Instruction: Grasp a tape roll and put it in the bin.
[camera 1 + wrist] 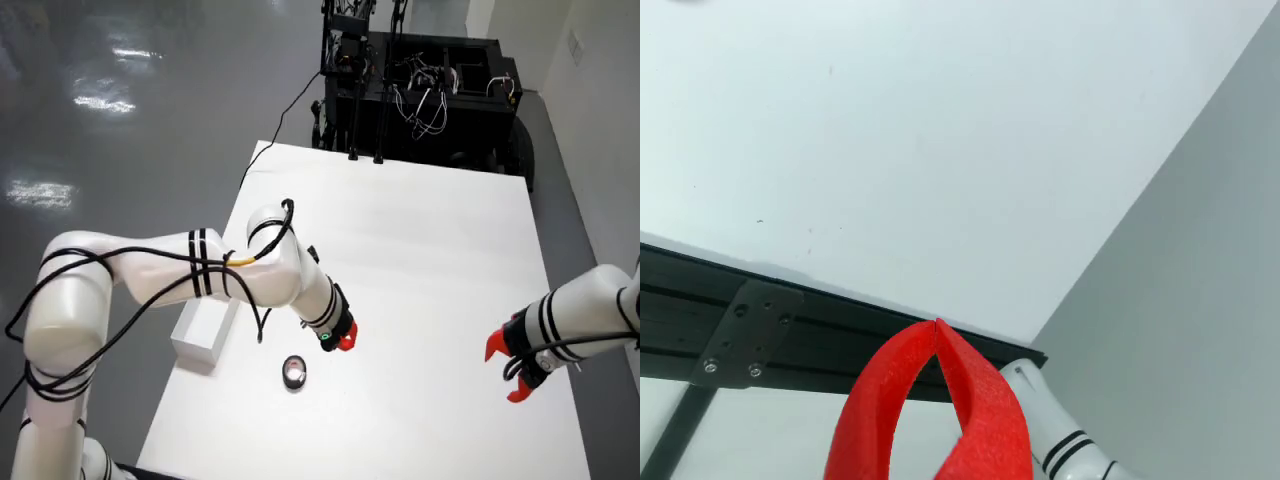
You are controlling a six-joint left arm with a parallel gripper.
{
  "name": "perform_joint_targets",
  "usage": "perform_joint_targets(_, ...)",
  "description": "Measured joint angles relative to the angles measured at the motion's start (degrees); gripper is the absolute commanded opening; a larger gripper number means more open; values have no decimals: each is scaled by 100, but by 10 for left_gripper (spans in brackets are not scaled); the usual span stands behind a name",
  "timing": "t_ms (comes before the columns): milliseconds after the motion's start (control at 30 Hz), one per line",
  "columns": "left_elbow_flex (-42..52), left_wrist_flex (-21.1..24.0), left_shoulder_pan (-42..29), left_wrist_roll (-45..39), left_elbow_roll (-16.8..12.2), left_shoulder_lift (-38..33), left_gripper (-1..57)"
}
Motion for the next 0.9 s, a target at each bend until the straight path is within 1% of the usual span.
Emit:
perform_joint_targets(400,-92,63,11,-256,0,61,5)
perform_joint_targets(500,-112,121,6,-370,3,78,64)
perform_joint_targets(567,-112,159,16,-485,7,79,82)
perform_joint_targets(700,35,184,86,-704,19,-16,145)
perform_joint_targets(800,214,175,199,-891,32,-134,220)
perform_joint_targets(833,288,171,256,-961,37,-177,233)
perform_joint_targets(900,432,165,384,-1111,45,-256,238)
